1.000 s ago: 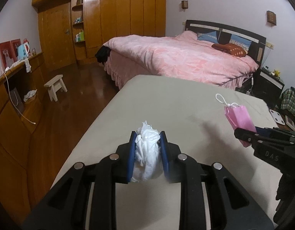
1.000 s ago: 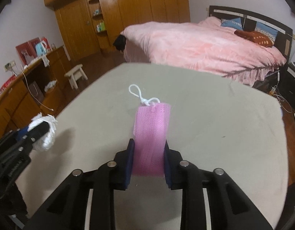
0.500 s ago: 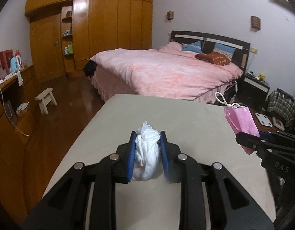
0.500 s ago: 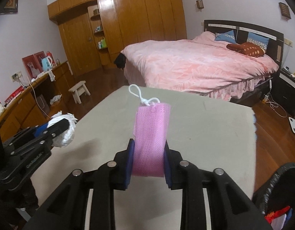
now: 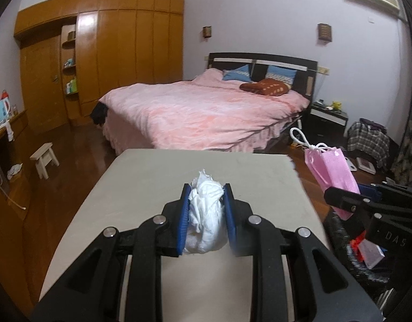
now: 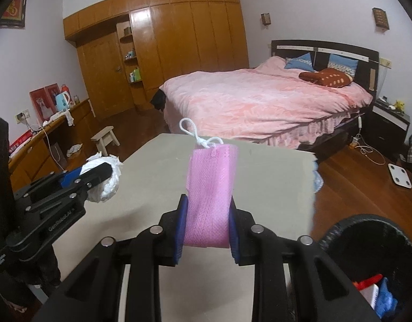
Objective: Collect trash
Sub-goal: 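Carry the white tissue and pink bag over the bin with both tools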
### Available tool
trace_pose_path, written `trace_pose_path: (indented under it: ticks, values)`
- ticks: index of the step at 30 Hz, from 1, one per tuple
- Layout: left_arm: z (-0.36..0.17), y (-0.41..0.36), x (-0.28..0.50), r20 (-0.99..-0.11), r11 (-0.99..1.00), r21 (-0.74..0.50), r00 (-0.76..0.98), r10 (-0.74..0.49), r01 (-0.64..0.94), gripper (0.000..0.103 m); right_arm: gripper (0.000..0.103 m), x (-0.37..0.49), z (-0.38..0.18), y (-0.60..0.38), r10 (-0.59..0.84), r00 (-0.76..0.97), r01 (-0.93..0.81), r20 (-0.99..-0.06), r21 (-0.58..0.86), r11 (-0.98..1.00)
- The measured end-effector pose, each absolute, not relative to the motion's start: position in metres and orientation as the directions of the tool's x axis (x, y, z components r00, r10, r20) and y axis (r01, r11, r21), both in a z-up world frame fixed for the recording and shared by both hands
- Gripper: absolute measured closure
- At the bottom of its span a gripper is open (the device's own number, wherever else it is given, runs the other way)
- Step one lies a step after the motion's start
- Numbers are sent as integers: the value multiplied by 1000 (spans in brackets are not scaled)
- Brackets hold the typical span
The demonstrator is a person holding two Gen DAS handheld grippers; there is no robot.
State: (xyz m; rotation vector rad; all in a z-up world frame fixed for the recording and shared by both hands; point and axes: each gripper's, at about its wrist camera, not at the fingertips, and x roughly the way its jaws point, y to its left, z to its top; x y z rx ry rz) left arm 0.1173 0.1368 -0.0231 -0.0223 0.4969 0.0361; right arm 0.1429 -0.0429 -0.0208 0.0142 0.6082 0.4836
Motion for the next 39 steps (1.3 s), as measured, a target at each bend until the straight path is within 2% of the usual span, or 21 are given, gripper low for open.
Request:
trace_pose_path:
  ticks: [11, 26, 39]
  values:
    - [-9, 73, 97, -448, 997, -16, 891, -77, 78, 80, 76, 109, -3, -98, 391, 767, -376, -509, 138, 916]
    - [1, 22, 88, -422, 984, 3, 892, -161, 179, 79, 76, 80, 7, -149, 323, 822, -295, -470, 135, 946]
    - [-5, -27, 95, -432, 961, 15, 869, -243, 276, 79, 76, 68, 0, -201, 237, 846, -199, -478, 131, 971]
